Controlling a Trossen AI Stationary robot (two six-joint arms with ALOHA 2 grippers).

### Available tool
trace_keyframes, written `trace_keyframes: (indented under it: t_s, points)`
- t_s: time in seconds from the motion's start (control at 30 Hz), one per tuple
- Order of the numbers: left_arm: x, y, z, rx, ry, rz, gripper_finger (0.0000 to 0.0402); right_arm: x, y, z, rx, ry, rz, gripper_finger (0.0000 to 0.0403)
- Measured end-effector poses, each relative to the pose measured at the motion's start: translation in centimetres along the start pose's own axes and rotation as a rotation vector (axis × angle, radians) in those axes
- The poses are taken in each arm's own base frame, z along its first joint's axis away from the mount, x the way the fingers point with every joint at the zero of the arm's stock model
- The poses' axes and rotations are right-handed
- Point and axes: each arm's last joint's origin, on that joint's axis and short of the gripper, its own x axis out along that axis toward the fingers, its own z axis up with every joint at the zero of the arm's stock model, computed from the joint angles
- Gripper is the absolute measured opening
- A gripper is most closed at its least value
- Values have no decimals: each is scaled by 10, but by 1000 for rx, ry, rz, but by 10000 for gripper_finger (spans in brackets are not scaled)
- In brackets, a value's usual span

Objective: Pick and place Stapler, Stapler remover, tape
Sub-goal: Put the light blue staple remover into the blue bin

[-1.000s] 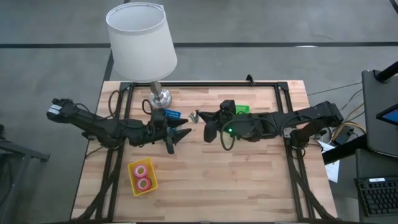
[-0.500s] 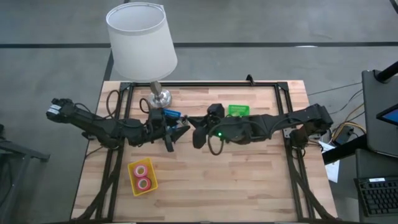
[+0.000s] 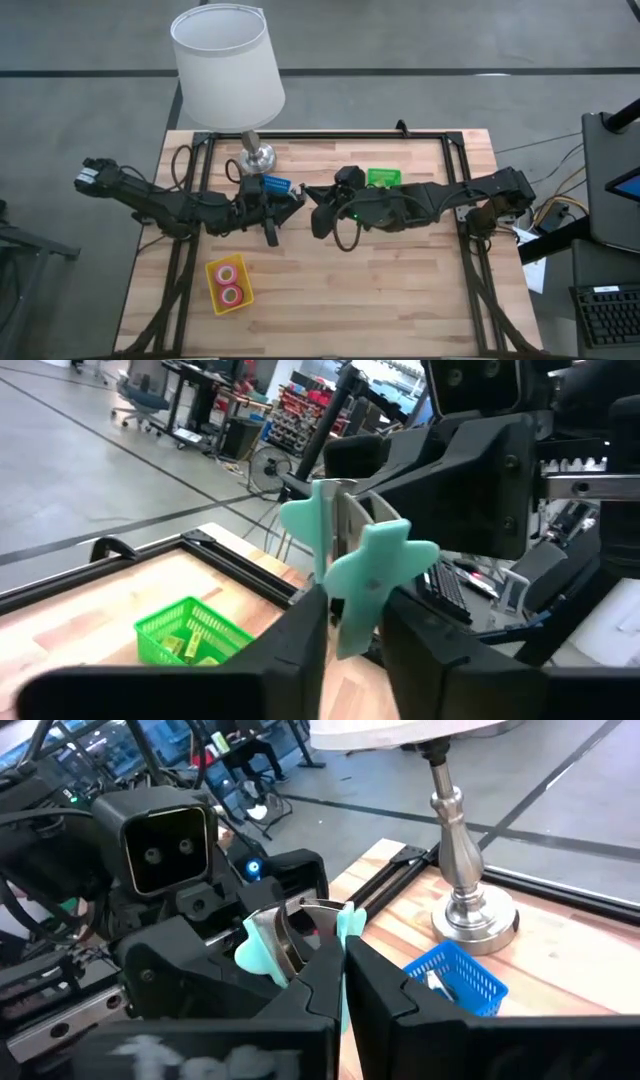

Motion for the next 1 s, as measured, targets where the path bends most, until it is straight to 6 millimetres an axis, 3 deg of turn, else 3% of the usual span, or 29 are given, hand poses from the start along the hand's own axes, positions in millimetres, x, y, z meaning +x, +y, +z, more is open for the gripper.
trace_keyframes:
  t_s: [0.2,0.5,0.83,1.0]
  points:
    - [0,0,0,-3,2,-4,42,-1,1,-2,-6,16,16,9]
    - [0,0,0,-12,4,-2,60,-2,2,-2,-37,22,26,22]
    - [-2,8,-8,-27,71,91,47,-7,2,1,-43,29,38,158]
    - [-14,22,-13,48,149,239,56,-17,1,8,-90,27,47,214]
